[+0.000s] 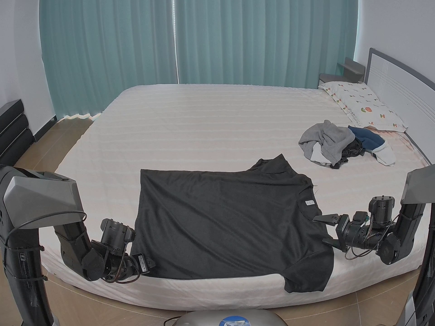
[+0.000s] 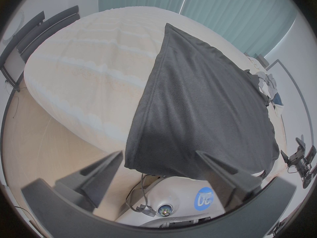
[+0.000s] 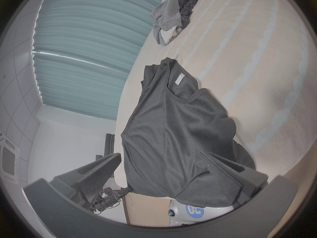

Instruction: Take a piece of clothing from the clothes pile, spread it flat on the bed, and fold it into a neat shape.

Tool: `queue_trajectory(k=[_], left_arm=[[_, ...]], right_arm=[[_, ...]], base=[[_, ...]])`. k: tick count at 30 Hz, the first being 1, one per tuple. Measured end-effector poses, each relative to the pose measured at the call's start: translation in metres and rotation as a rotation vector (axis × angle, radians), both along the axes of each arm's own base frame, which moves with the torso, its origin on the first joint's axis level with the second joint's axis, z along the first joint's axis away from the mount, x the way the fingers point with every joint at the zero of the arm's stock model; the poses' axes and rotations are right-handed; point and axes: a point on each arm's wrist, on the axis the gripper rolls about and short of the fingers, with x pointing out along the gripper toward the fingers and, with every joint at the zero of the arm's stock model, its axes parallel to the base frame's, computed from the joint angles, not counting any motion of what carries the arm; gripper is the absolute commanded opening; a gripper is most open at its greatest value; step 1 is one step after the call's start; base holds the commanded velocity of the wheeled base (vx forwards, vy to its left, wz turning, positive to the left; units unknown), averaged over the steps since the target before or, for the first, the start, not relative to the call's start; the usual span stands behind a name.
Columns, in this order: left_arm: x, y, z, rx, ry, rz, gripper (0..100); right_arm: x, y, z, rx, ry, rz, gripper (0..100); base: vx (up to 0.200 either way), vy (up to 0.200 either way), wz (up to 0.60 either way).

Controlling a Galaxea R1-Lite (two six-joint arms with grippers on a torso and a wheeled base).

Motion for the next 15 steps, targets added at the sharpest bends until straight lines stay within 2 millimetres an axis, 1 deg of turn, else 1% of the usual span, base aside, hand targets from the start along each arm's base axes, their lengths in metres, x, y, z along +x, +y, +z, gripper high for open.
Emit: queue_trajectory(k=[11,15], left_arm=[[-0.004,0.008,-0.004,0.057,0.020,0.042,0],[-0.006,0.011,-0.004,0.073,0.026,0.029,0]], right_arm=[[-0.001,0.000,0.000,-0.001,0.002,0.002,100],[-0.002,0.000,0.000,-0.004,0.002,0.002,100]], base=[[0.000,0.000,0.00],[0.000,0.000,0.00]])
